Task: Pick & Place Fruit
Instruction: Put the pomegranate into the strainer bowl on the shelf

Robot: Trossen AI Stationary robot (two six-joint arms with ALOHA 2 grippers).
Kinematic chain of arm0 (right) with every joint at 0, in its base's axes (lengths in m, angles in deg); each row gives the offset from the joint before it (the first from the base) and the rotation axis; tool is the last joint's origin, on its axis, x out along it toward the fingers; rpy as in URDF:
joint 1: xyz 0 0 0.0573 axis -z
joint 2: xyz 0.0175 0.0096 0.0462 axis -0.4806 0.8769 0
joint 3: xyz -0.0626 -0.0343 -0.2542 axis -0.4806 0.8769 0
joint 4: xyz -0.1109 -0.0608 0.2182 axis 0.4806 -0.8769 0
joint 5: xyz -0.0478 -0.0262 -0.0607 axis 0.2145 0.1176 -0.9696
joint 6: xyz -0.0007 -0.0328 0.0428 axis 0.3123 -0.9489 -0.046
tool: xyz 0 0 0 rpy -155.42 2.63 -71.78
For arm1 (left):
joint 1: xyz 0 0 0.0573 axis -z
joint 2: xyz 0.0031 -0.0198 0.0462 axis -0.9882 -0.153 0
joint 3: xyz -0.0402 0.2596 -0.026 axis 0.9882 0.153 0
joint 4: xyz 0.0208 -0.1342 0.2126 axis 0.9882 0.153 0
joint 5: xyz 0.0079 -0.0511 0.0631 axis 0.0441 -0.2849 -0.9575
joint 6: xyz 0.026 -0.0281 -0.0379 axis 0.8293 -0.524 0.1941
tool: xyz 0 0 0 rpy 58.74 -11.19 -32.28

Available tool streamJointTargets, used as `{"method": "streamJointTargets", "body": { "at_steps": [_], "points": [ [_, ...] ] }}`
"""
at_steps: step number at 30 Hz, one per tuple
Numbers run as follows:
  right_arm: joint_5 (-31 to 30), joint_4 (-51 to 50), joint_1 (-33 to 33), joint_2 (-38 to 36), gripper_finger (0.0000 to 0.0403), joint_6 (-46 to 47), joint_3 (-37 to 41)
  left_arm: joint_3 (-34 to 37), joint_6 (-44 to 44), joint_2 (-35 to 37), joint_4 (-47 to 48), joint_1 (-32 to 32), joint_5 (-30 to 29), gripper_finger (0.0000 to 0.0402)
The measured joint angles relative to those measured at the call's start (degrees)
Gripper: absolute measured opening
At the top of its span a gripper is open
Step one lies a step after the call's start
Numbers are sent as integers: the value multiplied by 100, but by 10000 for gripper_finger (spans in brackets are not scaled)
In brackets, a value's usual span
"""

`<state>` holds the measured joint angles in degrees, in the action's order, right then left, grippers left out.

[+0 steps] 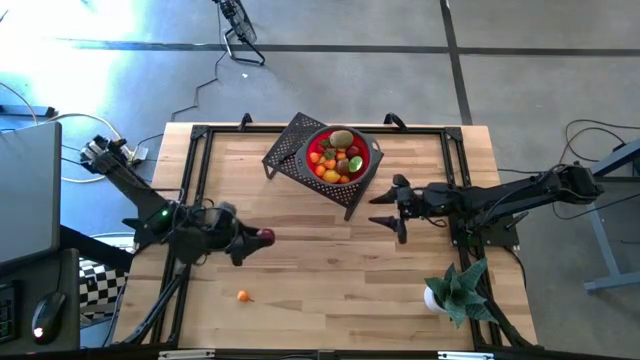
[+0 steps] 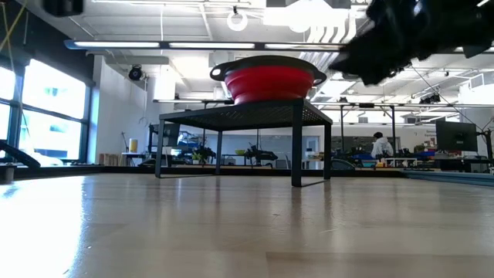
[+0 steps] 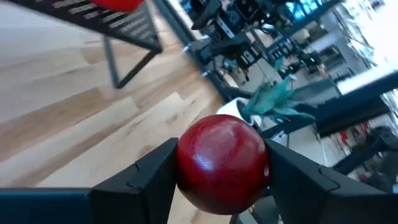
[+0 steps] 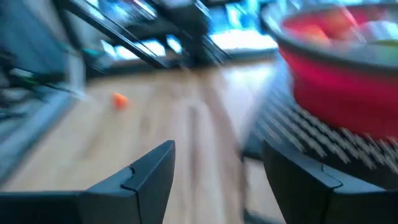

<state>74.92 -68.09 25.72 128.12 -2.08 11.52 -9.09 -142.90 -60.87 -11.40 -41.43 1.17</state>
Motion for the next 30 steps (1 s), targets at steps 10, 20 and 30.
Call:
{"method": "streamJointTargets", "body": {
  "at_steps": [10, 20, 30],
  "points": [
    [-60, 1705, -572, 24, 233, -1228, -85, 0, 1795, -102, -1452, -1569, 1930, 213],
    [-1051, 1683, -1426, 1592, 232, -3079, -1644, 3, 1907, -236, -1638, -2157, 2794, 213],
    [-1075, 2240, -1146, 3169, 242, -3258, -2918, 0, 2092, -249, -1614, -2177, 2827, 213]
  ]
}}
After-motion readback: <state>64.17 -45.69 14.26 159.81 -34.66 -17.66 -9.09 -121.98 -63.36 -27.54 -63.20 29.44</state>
